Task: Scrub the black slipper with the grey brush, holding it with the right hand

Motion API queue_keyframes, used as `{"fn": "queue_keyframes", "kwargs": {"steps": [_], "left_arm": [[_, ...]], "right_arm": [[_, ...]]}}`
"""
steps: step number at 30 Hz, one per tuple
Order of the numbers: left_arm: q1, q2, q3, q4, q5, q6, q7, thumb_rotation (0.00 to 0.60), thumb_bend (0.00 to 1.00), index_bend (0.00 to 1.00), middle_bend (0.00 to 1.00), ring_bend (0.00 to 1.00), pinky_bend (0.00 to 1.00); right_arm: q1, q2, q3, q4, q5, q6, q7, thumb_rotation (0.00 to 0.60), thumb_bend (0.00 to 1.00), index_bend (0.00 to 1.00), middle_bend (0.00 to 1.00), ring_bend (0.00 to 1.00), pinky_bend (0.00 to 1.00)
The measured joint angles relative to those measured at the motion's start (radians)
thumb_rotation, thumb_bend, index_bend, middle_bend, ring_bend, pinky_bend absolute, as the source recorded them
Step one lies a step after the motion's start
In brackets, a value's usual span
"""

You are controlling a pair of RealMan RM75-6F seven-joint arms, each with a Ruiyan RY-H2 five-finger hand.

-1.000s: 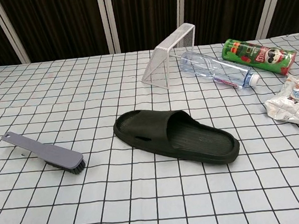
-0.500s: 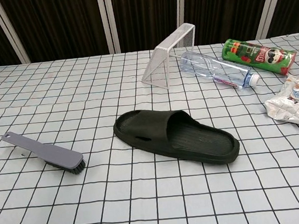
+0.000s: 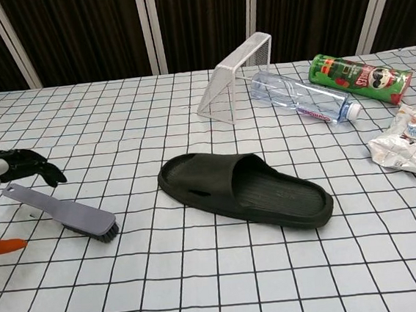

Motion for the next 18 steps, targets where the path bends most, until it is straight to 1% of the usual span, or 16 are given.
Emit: {"fn": "queue_keyframes", "kwargs": {"steps": [5, 8, 18], "left_arm": [[-0.033, -0.036, -0.005, 0.023, -0.029, -0.035, 0.001, 0.600, 0.36, 0.25, 0.28, 0.13, 0.17], [-0.049, -0.053, -0.003, 0.039, -0.037, -0.049, -0.003, 0.600, 0.37, 0.25, 0.30, 0.15, 0.17], [-0.090, -0.093, 0.005, 0.079, -0.065, -0.079, -0.008, 0.600, 0.38, 0.28, 0.31, 0.16, 0.18]], "right_arm": [[0.004, 0.002, 0.002, 0.002, 0.013, -0.003, 0.008, 0.523, 0.37, 0.00, 0.00, 0.00, 0.00], [0.005, 0.004, 0.002, 0.003, 0.018, -0.003, 0.012, 0.523, 0.37, 0.00, 0.00, 0.00, 0.00], [0.011, 0.008, 0.002, 0.009, 0.032, -0.009, 0.028, 0.524, 0.37, 0.00, 0.00, 0.00, 0.00]]}}
